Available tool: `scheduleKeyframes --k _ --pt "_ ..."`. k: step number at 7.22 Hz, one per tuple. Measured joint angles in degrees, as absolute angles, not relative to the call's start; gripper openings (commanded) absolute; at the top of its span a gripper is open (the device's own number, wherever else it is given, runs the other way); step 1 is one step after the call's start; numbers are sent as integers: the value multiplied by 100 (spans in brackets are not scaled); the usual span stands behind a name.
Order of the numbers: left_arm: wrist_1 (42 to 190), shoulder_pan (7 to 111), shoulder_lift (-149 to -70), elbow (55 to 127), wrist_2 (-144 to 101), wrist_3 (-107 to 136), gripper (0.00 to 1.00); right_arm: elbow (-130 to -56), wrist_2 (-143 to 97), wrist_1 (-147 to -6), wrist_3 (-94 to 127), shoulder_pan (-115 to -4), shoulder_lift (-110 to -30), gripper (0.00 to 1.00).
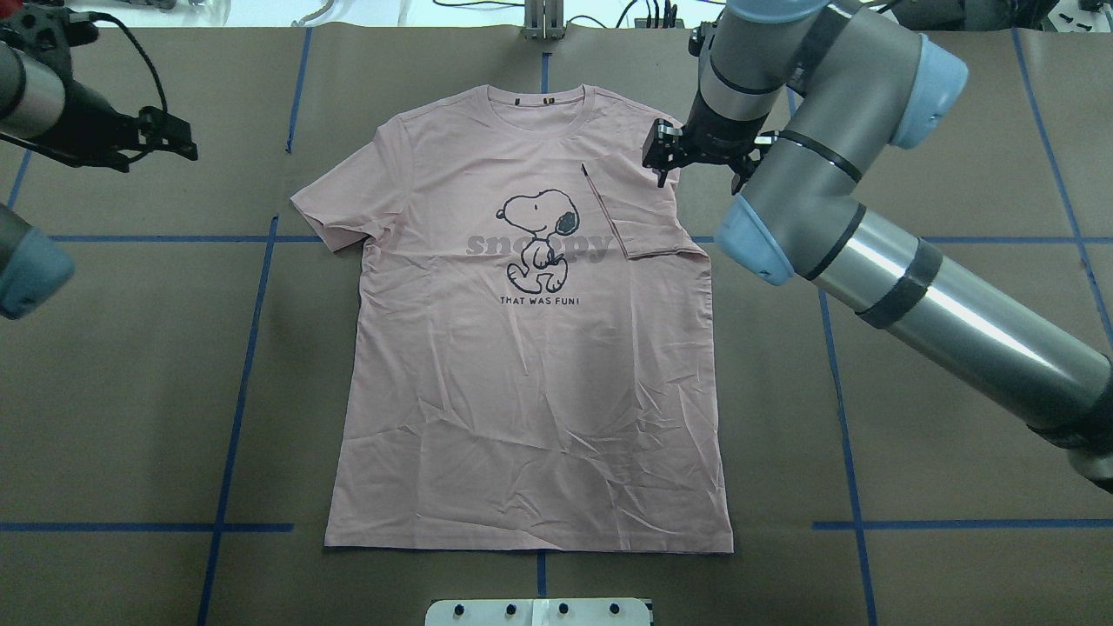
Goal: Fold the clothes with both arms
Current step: 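Release the sleeve and raise the right gripper while the left arm approaches, then lower the left gripper onto the sleeve nearest it and grasp it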
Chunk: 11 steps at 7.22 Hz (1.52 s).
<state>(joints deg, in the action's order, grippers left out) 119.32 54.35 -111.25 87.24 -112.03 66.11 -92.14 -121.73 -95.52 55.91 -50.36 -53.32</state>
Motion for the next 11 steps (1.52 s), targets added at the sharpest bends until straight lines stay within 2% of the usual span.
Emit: scheduleKeyframes --k 3,11 --pt "12543 4844 -11776 7701 -10549 7460 98 -9806 -12345 -9561 5381 -5116 -5850 100" --pt "12630 4576 -12106 7042 -10049 7460 85 -9828 -12340 -9554 5439 -5098 -5872 100"
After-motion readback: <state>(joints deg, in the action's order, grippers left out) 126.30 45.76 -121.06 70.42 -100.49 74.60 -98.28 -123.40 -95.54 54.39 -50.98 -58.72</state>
